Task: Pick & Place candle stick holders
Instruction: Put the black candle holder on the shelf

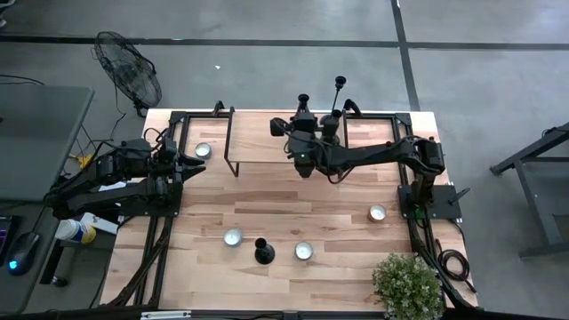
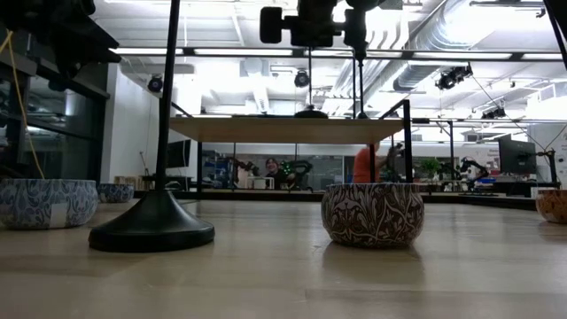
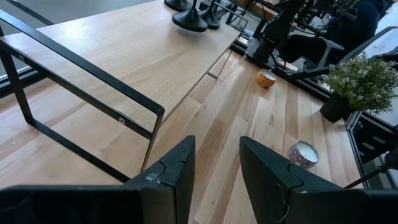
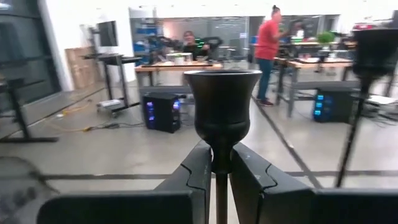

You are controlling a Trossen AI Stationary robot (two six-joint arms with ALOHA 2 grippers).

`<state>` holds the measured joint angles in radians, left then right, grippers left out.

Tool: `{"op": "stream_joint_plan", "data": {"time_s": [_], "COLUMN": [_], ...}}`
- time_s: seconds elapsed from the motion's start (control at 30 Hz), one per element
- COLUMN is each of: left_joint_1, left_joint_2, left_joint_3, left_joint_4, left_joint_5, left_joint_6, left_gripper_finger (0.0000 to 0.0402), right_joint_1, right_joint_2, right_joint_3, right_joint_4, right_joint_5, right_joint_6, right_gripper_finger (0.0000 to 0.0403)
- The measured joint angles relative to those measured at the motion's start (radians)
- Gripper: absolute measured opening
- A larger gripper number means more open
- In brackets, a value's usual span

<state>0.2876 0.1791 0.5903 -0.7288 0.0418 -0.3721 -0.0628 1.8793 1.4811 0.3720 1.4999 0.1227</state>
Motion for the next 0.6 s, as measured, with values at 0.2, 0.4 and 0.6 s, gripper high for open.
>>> {"op": "stream_joint_plan", "data": {"time_s": [0.2,0.4,0.6], "left_joint_1": [0.000,0.000,0.000], "left_joint_2": [0.000,0.000,0.000], "left_joint_3": [0.000,0.000,0.000], "left_joint_4": [0.000,0.000,0.000], "left_joint_5": [0.000,0.000,0.000], "left_joint_6": [0.000,0.000,0.000], "left_gripper_finger": [0.0122,0.0122,0.0122], "right_joint_1": [0.011,0.004,-0.008], "right_joint_2": [0.000,0.000,0.000], "right_joint_3": [0.000,0.000,0.000], "right_joint_4": [-0.030,-0.062,-0.151], "right_joint_5": [0.068,0.070,0.071], "right_joint_6": [0.101,0.152,0.218], "right_gripper_finger": [0.0028,0.0029,0.0028]}}
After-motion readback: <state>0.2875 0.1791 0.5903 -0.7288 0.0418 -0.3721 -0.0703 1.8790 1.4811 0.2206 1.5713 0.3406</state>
